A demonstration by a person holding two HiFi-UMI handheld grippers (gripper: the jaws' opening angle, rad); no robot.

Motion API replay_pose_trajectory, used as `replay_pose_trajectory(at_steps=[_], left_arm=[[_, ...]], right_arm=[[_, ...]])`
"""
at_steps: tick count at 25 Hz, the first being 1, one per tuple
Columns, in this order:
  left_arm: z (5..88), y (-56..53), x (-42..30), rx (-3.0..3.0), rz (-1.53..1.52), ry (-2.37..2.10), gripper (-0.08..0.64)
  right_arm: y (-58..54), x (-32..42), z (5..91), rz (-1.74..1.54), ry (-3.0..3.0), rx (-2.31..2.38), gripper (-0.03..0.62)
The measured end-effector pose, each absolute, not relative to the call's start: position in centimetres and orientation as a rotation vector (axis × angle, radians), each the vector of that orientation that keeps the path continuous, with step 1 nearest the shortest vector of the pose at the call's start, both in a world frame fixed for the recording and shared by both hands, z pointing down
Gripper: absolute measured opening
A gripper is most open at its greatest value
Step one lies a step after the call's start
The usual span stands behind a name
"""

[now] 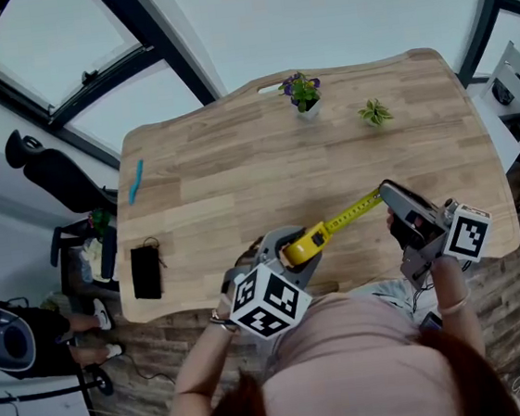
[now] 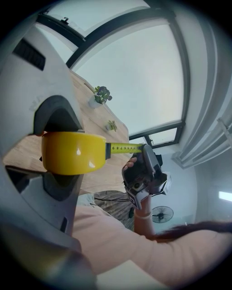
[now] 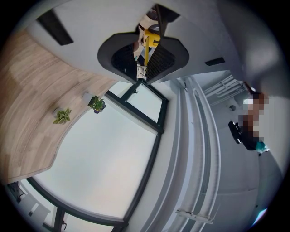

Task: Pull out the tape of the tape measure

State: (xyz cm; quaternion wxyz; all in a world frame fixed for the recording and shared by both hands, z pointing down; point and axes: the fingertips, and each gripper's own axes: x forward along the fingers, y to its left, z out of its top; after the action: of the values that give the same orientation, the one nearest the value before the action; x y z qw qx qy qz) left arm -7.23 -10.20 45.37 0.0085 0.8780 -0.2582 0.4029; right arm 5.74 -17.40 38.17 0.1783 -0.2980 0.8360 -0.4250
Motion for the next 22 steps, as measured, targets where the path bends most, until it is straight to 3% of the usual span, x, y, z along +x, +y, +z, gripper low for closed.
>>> replay_pose_trajectory(at_steps=[22], left_arm=[[45.8,-10.1,-8.0,2.730,1.309,-0.807,0.169]], right_arm=[[-18.3,8.8,37.6,-1.138,2.324,-0.907,0.060]])
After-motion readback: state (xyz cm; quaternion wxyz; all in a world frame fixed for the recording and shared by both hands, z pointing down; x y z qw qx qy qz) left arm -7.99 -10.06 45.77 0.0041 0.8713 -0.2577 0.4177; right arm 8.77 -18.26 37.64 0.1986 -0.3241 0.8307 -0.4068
